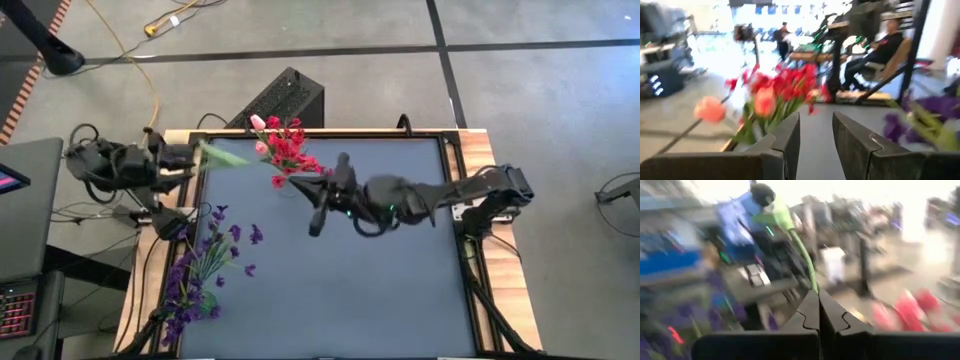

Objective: Sort flowers into vase by color
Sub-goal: Put the black tulip into the green vase

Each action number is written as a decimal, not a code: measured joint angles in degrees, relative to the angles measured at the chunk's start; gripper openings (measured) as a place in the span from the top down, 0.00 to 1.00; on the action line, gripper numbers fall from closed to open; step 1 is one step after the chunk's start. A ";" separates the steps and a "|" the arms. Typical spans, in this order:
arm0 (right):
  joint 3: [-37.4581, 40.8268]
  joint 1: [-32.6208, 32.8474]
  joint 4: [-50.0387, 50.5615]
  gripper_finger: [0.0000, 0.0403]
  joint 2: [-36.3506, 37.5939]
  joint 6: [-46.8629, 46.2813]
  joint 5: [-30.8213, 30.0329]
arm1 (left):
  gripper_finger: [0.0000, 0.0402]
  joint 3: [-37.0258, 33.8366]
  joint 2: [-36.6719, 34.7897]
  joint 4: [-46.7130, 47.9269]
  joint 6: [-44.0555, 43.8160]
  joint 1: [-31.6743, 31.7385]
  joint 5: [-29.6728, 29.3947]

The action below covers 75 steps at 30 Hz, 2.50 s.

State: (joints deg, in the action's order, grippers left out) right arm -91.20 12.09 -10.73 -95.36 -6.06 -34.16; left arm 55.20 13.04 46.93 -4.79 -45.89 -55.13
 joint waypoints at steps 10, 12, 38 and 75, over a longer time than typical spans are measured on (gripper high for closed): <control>-0.91 -7.38 -27.99 0.96 -11.08 -0.33 19.64 | 0.74 0.59 0.09 -24.16 23.44 -0.77 13.11; -2.04 -7.38 -32.34 0.96 -13.58 -0.29 20.73 | 0.74 0.47 0.09 -24.58 23.64 -1.10 13.76; -16.96 -6.88 -35.80 0.96 -28.52 2.98 27.02 | 0.74 -4.33 13.43 -39.68 27.55 7.04 15.16; -16.96 -5.74 -34.54 0.95 -28.50 6.53 28.27 | 0.96 -4.33 19.91 -45.19 25.94 13.16 25.37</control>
State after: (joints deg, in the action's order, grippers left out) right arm -108.16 6.35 -45.28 -123.85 0.47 -5.89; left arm 50.87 32.95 1.74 21.15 -32.73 -29.76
